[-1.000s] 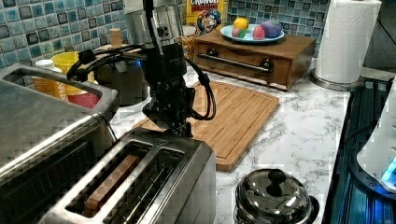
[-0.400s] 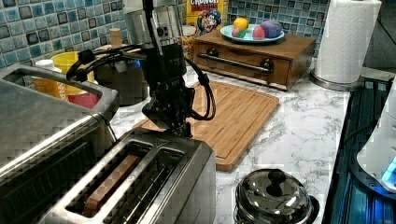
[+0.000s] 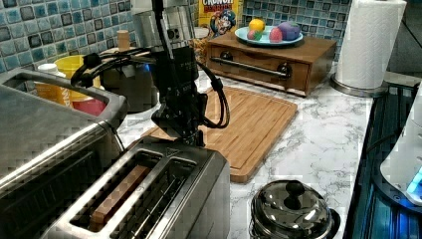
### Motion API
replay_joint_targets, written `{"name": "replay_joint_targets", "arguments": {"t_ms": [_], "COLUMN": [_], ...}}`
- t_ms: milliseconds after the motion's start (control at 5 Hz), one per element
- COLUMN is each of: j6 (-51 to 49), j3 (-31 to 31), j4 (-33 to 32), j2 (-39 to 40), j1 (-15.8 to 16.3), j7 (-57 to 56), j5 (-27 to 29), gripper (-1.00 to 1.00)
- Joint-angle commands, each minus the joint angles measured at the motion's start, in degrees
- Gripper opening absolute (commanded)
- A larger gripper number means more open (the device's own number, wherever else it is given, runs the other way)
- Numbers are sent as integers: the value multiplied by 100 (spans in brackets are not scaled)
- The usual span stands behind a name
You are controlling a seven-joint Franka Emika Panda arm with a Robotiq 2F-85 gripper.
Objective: Turn on the toaster.
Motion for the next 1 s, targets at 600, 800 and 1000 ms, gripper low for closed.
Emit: {"name": "replay_joint_targets", "arguments": {"t_ms": [600, 800, 1000], "j6": [829, 817, 818], "j3": [119, -84, -85], "j4": [-446, -443, -443], "j2": [1050, 1026, 1026], "j1": [-80, 130, 131], "j7": [452, 379, 378], "j5": [-319, -219, -219], "gripper": [-100, -100, -100]}}
